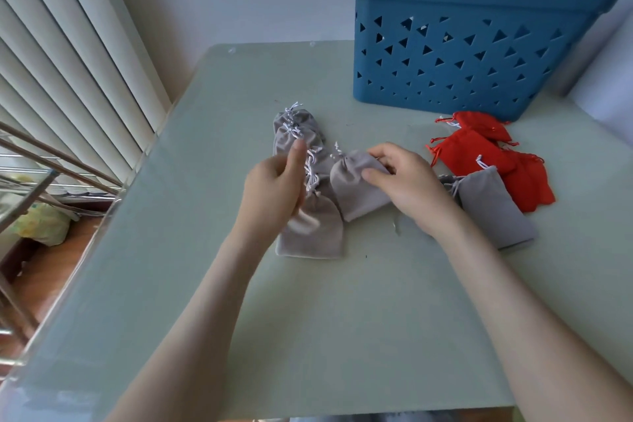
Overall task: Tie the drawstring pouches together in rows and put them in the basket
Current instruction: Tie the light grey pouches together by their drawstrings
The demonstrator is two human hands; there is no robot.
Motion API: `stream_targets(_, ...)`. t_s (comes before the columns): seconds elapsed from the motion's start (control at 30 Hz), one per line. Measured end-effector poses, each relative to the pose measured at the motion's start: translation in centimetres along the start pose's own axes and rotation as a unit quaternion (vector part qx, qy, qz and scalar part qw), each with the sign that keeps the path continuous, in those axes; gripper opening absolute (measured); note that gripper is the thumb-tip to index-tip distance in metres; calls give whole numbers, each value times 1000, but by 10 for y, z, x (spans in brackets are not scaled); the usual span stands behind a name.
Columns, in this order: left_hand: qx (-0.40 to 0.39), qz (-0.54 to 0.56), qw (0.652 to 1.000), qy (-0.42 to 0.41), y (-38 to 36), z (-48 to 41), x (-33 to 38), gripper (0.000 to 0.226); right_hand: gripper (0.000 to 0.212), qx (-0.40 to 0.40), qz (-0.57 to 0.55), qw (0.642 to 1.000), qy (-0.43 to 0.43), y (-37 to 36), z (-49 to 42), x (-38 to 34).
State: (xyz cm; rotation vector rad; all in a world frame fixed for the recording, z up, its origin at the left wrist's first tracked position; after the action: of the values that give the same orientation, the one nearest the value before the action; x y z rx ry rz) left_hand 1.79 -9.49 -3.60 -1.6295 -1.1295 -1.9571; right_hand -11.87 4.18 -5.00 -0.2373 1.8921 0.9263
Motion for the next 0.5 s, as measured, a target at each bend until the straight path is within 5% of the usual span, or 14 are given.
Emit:
stream_targets(0.13,-174,56,978,104,-30,-1,-21,48,12,35,-111,993,-17,6,-2,6)
stream_targets(0.33,-149,54,984,77,-34,-17,-35,50,16,-44,-305,951,-12,-13,2,-12)
stream_targets(0.5,-47,123,989,75,-15,-23,-30,50,22,-131,-206,970,-6,-46,13,-17)
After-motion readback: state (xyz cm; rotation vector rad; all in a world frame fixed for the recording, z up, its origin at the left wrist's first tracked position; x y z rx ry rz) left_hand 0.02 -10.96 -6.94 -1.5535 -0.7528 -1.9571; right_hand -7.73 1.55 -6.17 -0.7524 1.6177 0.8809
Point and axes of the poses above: each hand's wrist, its own z-axis away from the middle knuckle, its own y-axis out of the back of the hand, x = y × z, the point moved 9 cm from there along -z, towards the middle knuckle, and after that the axes turned 8 degrees about y, right-handed, at the moved point
